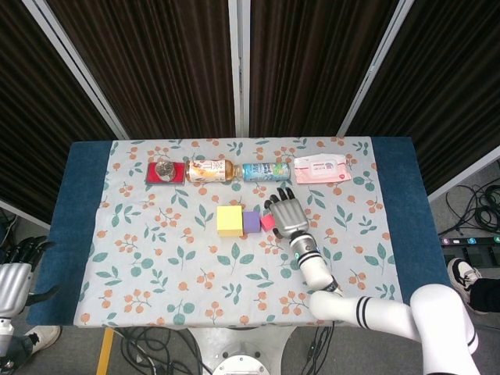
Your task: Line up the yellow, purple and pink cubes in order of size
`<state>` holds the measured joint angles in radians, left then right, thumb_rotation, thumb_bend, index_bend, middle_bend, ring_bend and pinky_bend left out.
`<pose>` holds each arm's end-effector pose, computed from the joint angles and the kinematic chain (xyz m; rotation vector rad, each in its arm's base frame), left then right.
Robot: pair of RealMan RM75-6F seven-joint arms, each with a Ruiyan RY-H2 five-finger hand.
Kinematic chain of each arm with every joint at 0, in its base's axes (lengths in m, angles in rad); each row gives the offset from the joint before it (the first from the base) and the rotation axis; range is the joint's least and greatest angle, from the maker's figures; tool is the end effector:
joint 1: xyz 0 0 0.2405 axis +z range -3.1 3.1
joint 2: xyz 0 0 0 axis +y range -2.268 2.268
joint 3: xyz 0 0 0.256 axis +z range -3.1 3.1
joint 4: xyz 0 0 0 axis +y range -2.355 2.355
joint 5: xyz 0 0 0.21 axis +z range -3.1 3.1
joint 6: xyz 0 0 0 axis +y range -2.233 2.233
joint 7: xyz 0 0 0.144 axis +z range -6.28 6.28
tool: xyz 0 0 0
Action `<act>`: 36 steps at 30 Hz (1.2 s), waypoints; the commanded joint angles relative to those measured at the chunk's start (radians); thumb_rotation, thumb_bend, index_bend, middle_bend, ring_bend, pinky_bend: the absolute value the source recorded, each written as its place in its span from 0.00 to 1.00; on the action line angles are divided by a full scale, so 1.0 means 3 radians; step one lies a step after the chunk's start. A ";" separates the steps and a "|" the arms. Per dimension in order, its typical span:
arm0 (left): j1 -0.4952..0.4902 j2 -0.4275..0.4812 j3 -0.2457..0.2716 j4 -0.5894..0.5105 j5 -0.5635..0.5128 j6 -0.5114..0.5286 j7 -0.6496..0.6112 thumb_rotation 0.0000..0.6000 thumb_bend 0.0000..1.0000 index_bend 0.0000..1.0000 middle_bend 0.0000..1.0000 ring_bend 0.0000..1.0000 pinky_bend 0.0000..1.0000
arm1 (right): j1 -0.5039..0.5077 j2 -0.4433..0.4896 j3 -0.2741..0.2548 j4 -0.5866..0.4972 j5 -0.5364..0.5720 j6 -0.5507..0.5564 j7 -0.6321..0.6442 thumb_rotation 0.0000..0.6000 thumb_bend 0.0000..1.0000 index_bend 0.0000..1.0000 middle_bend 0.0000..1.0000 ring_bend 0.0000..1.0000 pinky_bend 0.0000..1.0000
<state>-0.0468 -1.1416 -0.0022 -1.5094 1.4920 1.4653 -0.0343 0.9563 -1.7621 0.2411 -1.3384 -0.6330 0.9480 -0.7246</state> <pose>-0.3416 0.1594 0.1540 -1.3974 -0.9427 -0.7963 -0.1024 -0.3711 -0.0743 1.8464 -0.9733 0.6865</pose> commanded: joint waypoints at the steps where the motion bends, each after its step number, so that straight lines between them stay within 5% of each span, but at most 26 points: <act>1: 0.0001 -0.0003 0.0000 0.0002 0.0002 0.0003 -0.0005 1.00 0.01 0.26 0.25 0.14 0.19 | -0.0147 0.0259 -0.0085 -0.0268 -0.0114 0.0019 0.0142 1.00 0.19 0.28 0.18 0.02 0.00; 8: -0.0009 -0.0005 0.0003 -0.0033 0.0031 0.0007 0.0030 1.00 0.01 0.26 0.25 0.14 0.19 | -0.0266 0.0536 -0.0266 -0.0479 -0.0158 -0.0142 0.0276 1.00 0.19 0.28 0.12 0.00 0.00; 36: -0.0019 0.0003 -0.0004 -0.0045 0.0021 -0.0006 0.0048 1.00 0.01 0.26 0.25 0.14 0.19 | -0.0222 0.0226 -0.0345 -0.0132 -0.0279 -0.0312 0.0586 1.00 0.20 0.22 0.04 0.00 0.00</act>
<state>-0.0525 -1.1406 -0.0034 -1.5227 1.4985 1.4637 -0.0199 0.8906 -1.6951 0.1397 -1.3756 -0.7175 0.8523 -0.5468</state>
